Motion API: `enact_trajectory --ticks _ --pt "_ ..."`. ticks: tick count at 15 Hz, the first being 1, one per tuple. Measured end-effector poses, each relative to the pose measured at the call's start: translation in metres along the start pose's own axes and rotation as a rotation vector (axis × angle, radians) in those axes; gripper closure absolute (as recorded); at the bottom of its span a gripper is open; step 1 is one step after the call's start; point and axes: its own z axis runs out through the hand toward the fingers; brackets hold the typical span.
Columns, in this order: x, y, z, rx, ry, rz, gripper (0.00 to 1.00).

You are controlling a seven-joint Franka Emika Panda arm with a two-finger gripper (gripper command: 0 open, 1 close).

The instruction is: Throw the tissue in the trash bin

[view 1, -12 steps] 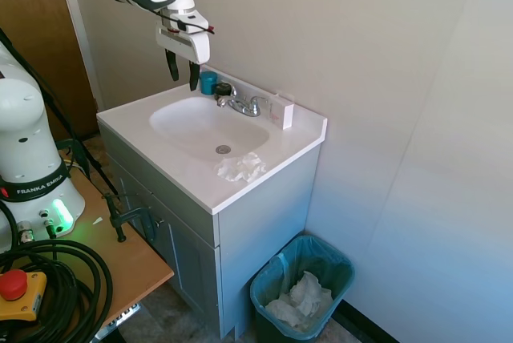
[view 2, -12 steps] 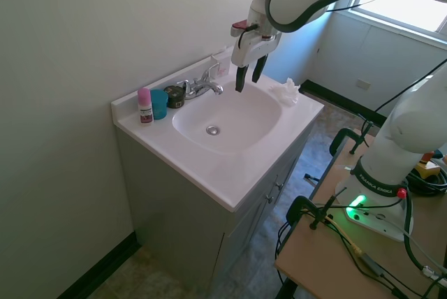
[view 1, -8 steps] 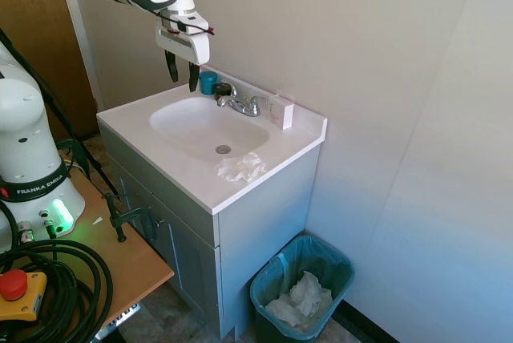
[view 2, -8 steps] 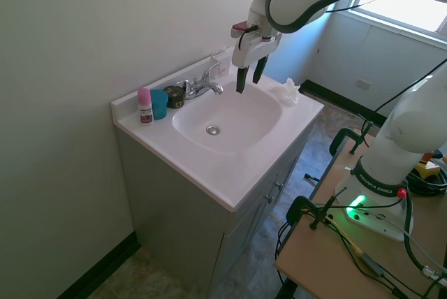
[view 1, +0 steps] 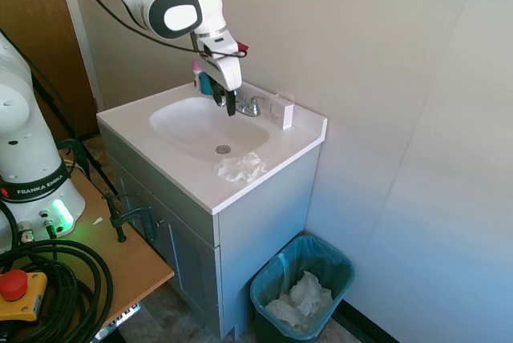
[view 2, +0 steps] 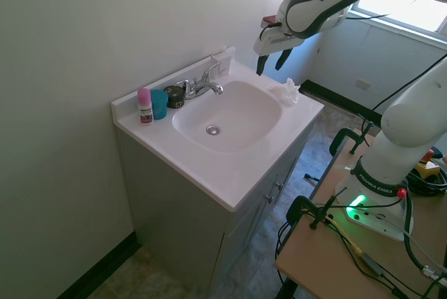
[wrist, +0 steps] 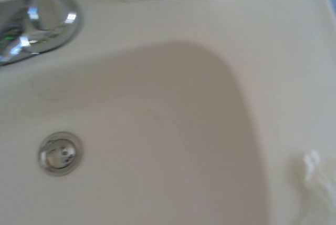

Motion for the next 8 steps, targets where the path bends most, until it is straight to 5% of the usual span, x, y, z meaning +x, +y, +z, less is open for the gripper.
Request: enact_trajectory --ticks 8 --pt "0.049 0.072 0.069 -0.042 0.016 0.154 0.00"
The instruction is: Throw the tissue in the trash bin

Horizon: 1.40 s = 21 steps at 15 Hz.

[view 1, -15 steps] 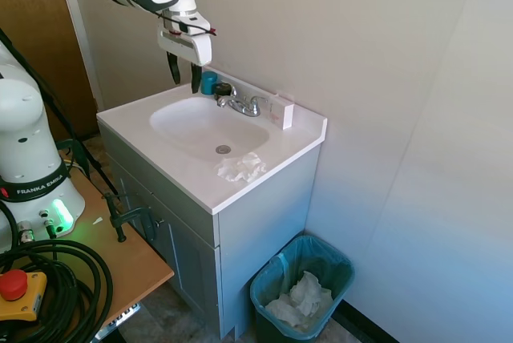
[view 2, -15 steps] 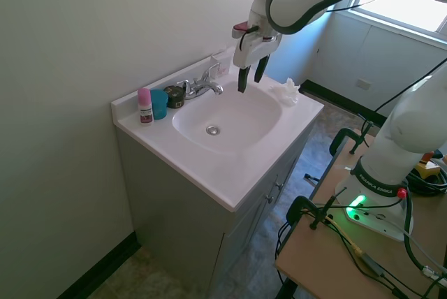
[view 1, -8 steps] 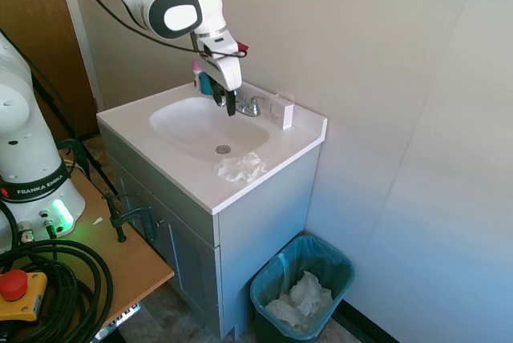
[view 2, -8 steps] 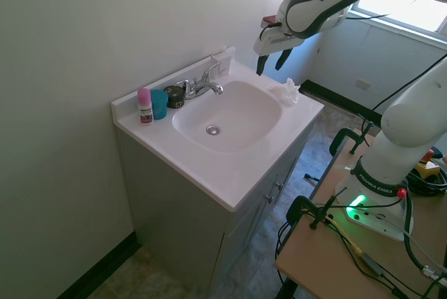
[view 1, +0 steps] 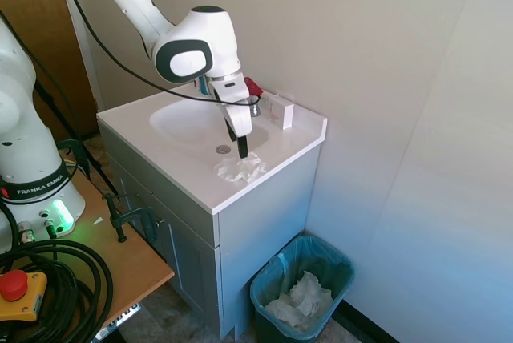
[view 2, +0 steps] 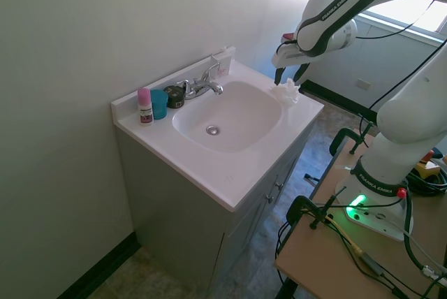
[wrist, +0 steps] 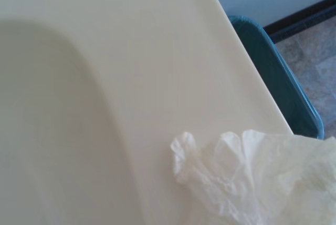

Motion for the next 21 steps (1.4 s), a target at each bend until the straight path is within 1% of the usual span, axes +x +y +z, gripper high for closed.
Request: enact_trajectory --ticks 5,6,10,21 --pt "0.020 0.004 0.028 -0.039 -0.019 0.005 0.00" --pt "0.022 0.004 0.033 -0.045 -0.030 -0.005 1.00" --pt "0.019 -0.003 0.049 -0.069 -0.069 -0.051 1.00" --pt "0.019 -0.007 0.050 -0.040 -0.096 -0.044 1.00"
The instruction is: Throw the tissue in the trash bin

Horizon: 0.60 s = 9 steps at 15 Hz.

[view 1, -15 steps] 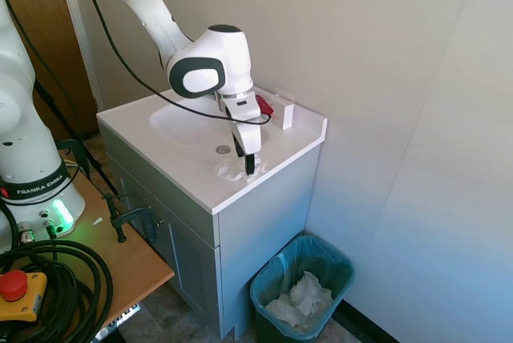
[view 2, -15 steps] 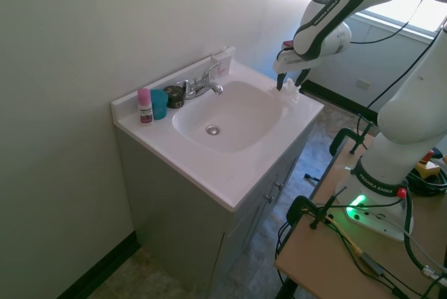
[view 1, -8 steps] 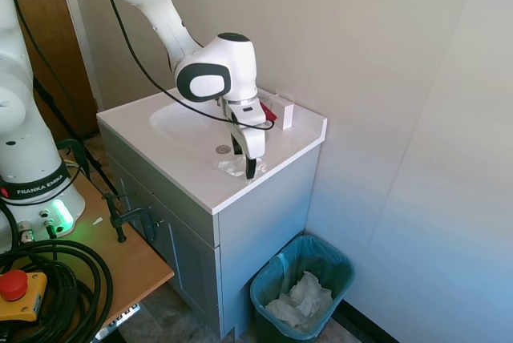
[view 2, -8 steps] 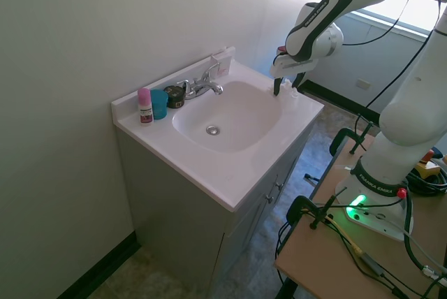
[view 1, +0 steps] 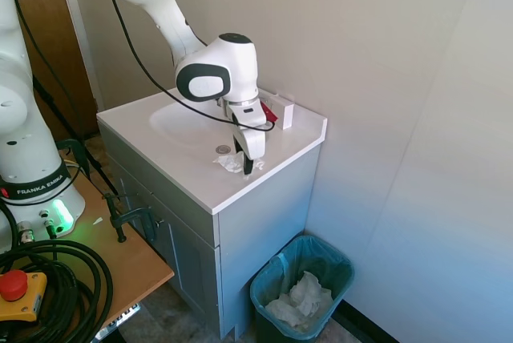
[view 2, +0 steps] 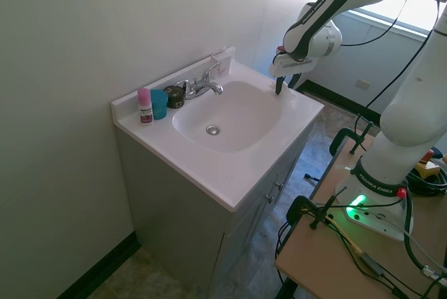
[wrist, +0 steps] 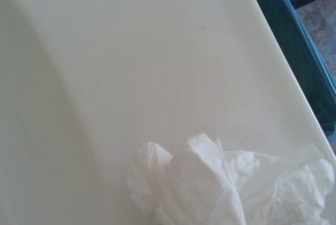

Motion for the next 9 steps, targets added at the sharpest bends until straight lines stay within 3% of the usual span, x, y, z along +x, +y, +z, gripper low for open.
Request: enact_trajectory --ticks 6,9 --pt "0.000 0.004 -0.028 0.023 -0.065 -0.053 1.00" --pt "0.023 0.004 -0.066 0.073 -0.051 -0.028 1.00"
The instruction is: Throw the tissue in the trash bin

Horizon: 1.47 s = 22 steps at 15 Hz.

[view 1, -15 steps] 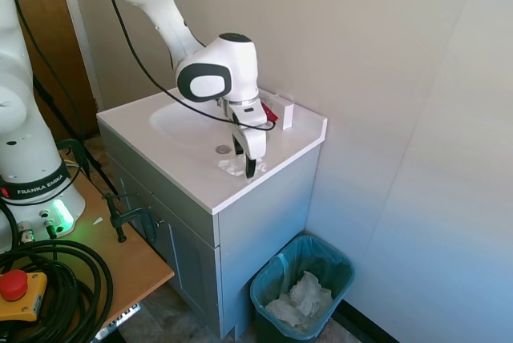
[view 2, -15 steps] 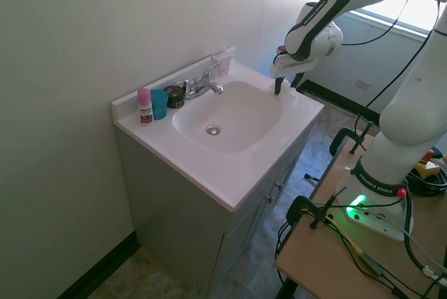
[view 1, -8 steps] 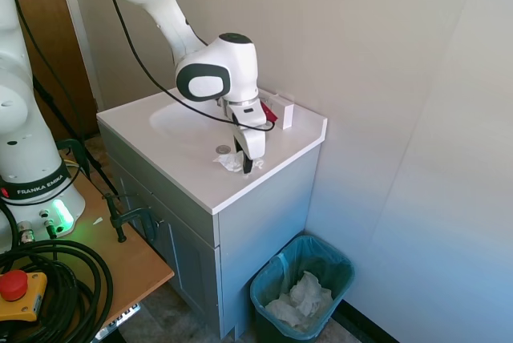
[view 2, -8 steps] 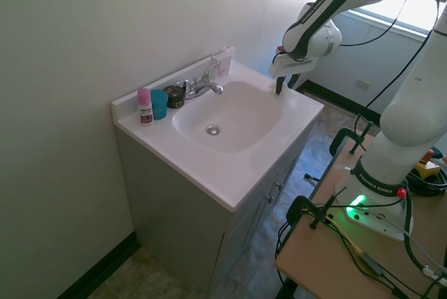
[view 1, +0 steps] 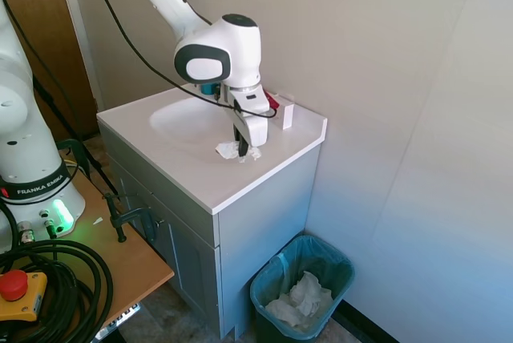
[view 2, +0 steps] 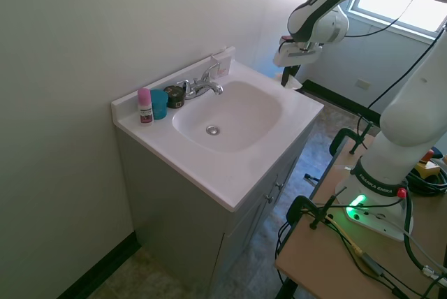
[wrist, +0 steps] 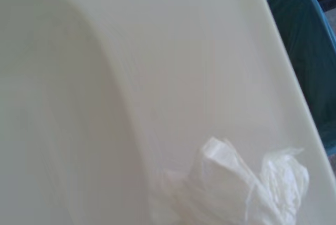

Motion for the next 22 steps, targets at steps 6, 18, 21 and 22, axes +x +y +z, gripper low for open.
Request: enact_trajectory --ticks 6,18,21,22 --pt "0.105 0.027 -0.023 0.081 0.063 0.208 1.00" --pt "0.153 0.017 0.079 -0.106 -0.005 0.189 0.00" --pt "0.154 0.016 0.076 -0.108 0.000 0.172 0.00" --pt "0.154 0.015 0.073 -0.104 0.001 0.164 0.00"
